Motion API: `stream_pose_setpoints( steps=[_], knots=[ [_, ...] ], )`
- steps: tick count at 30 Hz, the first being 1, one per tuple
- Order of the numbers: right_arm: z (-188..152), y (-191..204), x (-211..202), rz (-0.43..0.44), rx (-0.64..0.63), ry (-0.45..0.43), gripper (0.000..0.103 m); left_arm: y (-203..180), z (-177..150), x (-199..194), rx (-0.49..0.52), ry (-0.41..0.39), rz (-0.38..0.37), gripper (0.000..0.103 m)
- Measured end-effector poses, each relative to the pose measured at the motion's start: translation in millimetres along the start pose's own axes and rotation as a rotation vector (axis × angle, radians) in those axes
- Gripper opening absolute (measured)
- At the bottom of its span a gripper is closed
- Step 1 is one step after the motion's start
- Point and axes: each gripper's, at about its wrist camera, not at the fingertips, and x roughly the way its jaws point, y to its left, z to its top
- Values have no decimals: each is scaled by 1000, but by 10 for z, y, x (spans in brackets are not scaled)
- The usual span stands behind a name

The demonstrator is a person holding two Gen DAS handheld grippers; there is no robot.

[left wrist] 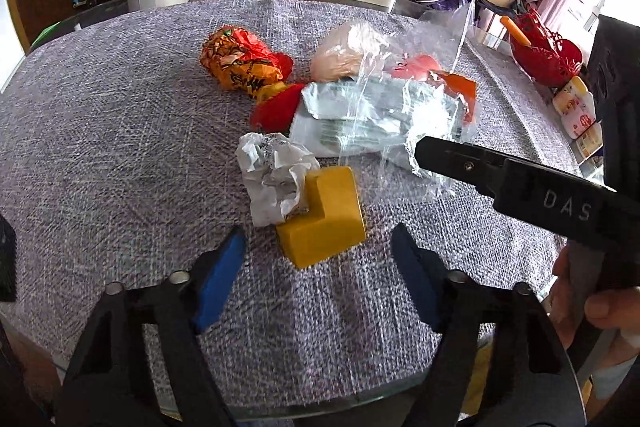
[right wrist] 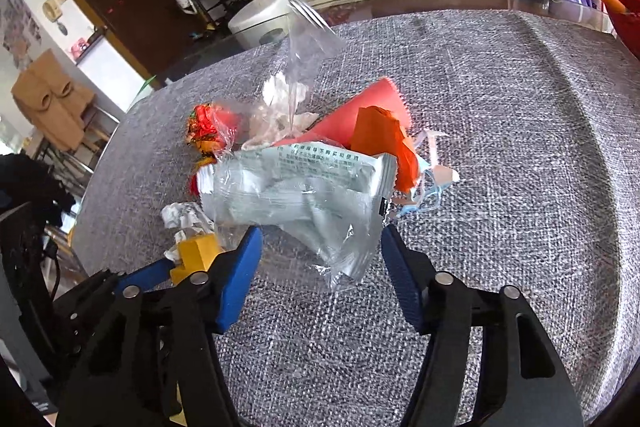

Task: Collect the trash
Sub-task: 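Close the left tool on the yellow L-shaped block, then pinch the clear plastic bag with the right tool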

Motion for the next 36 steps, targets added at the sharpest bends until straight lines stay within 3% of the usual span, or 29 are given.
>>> stream_pose_setpoints(
  steps=[6,10,20,30,32,34,36],
  knots=[
    [20,-50,-77,-8,5,-14,61,25,38,42,4,-6,11,50],
    [36,7,-74,-9,-16,-10,41,48,34,33,7,-6,9,42],
    [-21,120,-169,17,-35,4,42,76,-42,-20,15,-8,16,42],
    [-74,151,-255,26,-31,-17,41,83,-135,-84,33,-16,-22,41],
    [-54,193,-251,31,-48,-23,31,70,-153,-104,39,-17,-25,41],
    [-47,238,-224,29,-63,-19,13,77,-172,-137,42,-18,-24,41],
    [-64,270,-221,31,-77,-18,9,102,-193,-183,35,-22,-18,41]
  ],
)
